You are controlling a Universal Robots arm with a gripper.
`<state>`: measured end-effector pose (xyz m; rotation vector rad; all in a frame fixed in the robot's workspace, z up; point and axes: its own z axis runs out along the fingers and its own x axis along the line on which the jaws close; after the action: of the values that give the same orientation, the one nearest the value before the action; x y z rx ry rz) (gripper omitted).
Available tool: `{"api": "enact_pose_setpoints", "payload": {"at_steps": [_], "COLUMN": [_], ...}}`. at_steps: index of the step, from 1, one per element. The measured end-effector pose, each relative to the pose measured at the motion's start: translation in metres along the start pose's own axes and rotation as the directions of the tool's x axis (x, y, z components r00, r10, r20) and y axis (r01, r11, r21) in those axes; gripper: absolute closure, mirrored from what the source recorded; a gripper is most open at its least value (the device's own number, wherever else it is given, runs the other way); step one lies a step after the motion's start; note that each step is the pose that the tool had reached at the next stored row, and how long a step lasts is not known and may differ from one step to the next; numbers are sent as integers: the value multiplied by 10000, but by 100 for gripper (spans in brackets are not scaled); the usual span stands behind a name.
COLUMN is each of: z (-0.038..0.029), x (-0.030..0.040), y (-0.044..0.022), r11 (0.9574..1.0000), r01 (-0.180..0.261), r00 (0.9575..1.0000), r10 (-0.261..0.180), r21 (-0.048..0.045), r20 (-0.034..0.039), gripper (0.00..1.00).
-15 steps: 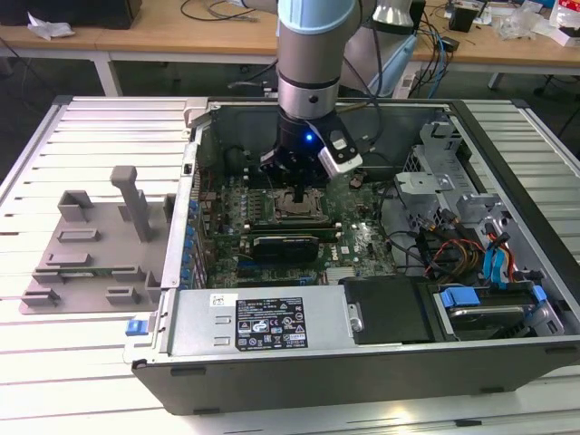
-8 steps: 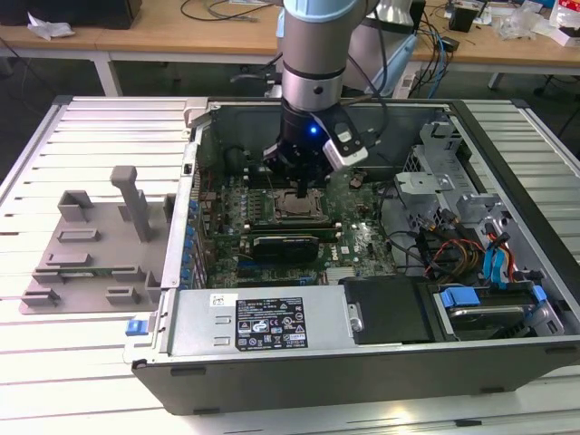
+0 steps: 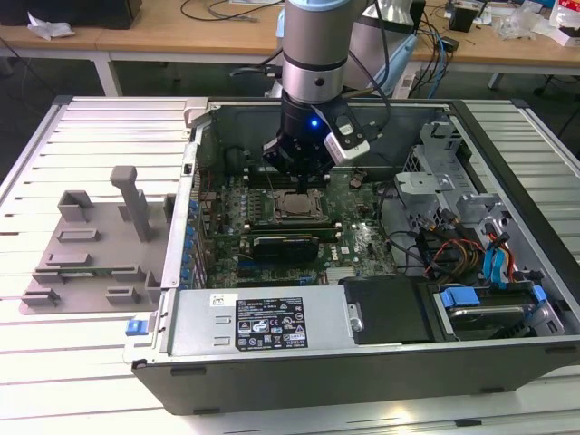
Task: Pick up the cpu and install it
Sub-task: 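Install the first cpu locking lever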
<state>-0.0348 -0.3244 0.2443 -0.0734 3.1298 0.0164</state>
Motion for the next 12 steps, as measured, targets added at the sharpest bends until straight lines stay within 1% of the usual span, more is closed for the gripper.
{"api": "enact_pose_setpoints", "payload": {"at_steps": [7,9,10,11,12], "z": [-1,-2,-2,-2,-3], "x": [1,11,40,83,178], "y": [0,1,2,5,10], "r11": [10000,10000,10000,10000,10000], "r01": [-1,-1,-1,0,-2], "r00": [10000,10000,10000,10000,10000], "r10": [1,1,1,0,2], "r21": [1,1,1,0,1], "r20": [0,0,0,0,0], "gripper": [89,89,89,89,89]}}
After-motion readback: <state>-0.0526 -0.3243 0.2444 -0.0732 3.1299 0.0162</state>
